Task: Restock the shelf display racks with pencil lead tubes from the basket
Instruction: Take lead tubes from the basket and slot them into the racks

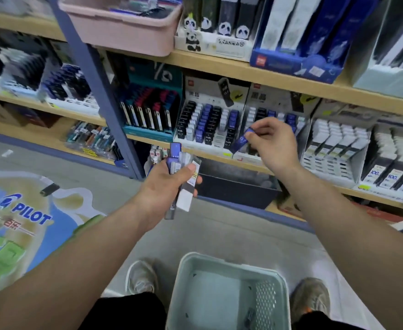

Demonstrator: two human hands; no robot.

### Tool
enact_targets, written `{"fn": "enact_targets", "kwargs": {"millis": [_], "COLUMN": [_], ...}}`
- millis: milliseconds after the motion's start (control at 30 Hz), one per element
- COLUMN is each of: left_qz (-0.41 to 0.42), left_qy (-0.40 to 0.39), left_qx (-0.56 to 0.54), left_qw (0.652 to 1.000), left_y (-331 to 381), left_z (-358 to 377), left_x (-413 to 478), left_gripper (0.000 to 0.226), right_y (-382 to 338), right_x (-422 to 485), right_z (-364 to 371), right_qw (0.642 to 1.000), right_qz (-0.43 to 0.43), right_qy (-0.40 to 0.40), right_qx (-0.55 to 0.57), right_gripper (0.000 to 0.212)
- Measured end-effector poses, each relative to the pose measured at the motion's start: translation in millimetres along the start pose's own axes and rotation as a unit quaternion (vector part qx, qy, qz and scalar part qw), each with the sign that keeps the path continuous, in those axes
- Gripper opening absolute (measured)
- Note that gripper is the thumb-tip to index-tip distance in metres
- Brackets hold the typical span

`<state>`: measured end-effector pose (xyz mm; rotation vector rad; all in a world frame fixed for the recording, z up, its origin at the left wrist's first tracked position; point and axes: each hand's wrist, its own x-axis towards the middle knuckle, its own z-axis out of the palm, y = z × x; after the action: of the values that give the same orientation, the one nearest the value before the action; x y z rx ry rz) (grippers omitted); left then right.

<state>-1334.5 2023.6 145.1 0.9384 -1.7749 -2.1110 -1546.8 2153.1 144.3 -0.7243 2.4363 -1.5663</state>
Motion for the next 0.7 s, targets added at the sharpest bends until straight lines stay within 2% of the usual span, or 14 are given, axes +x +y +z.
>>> {"fn": "enact_targets", "kwargs": {"millis": [233, 400, 700], "left_qz": [0.008, 0.012, 0.015], "left_qy": [0.004, -0.008, -0.005], "left_qx": [-0.042, -0.052, -0.068], "left_qw": [0.999, 0.999, 0.998], "left_y": [10, 11, 13], "left_z": [-16, -17, -16], "left_x": [26, 38, 44], "left_gripper": [0.016, 0.015, 0.011], "right_y": [2, 15, 25], "right_x": [59, 82, 94], "right_z": [23, 31, 36], "right_qw": [0.985, 0.972, 0.943], "right_qz": [-0.09, -0.074, -0.11], "right_qy": [0.03, -0.01, -0.041], "right_qx": [-0.145, -0.221, -0.311], "right_gripper": [0.01, 0.009, 0.011]}}
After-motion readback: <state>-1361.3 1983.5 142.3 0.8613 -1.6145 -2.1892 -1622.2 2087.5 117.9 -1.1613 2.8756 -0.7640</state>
